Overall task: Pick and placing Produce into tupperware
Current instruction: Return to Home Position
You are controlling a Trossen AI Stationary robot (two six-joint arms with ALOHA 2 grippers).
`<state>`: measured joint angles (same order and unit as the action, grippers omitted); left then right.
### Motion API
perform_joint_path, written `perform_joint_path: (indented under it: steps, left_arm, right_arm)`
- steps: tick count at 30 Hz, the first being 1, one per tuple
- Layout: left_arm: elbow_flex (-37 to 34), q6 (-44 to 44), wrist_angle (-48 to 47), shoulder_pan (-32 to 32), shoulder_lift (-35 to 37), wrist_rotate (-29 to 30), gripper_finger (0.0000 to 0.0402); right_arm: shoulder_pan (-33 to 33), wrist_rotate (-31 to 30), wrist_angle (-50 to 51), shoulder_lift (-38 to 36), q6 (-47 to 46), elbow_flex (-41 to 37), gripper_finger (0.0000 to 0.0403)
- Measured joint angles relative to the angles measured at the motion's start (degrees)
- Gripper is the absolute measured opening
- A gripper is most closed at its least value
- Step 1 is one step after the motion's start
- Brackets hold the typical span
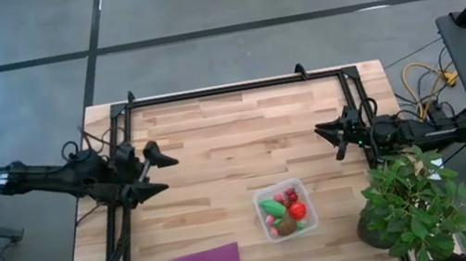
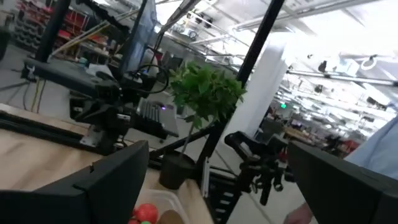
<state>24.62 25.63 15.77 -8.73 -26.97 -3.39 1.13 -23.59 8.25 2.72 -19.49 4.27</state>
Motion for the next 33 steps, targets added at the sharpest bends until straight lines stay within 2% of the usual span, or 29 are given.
perform_joint_path:
  steps: [9,14,21,27,31,33]
  left_arm:
    - [-2.6,-6.2,-11.8,0.0,11.6,6.4,0.0367]
    - [-7.4,-9.9,-9.9,0.0,16.9,6.5,0.0367]
    - [-17.0,-12.5,-0.1,0.0,25.5,4.0,0.0367]
    - [-22.3,-12.5,3.3,0.0,24.7,3.5,0.0367]
    - [-24.1,-12.6,0.9,0.0,24.8,3.7,0.0367]
    - [-24.1,-12.8,-3.2,0.0,25.1,4.2,0.0367]
  right_arm:
    - [0.0,0.0,0.0,0.0,0.0,0.0,0.0074]
    - [0.0,0.0,0.0,0.0,0.0,0.0,0.008]
    - [0.0,0.0,0.0,0.0,0.0,0.0,0.0078]
    - [0.0,0.0,0.0,0.0,0.0,0.0,0.007]
    - [0.0,0.0,0.1,0.0,0.0,0.0,0.0072]
    - [0.0,0.0,0.0,0.0,0.0,0.0,0.0075]
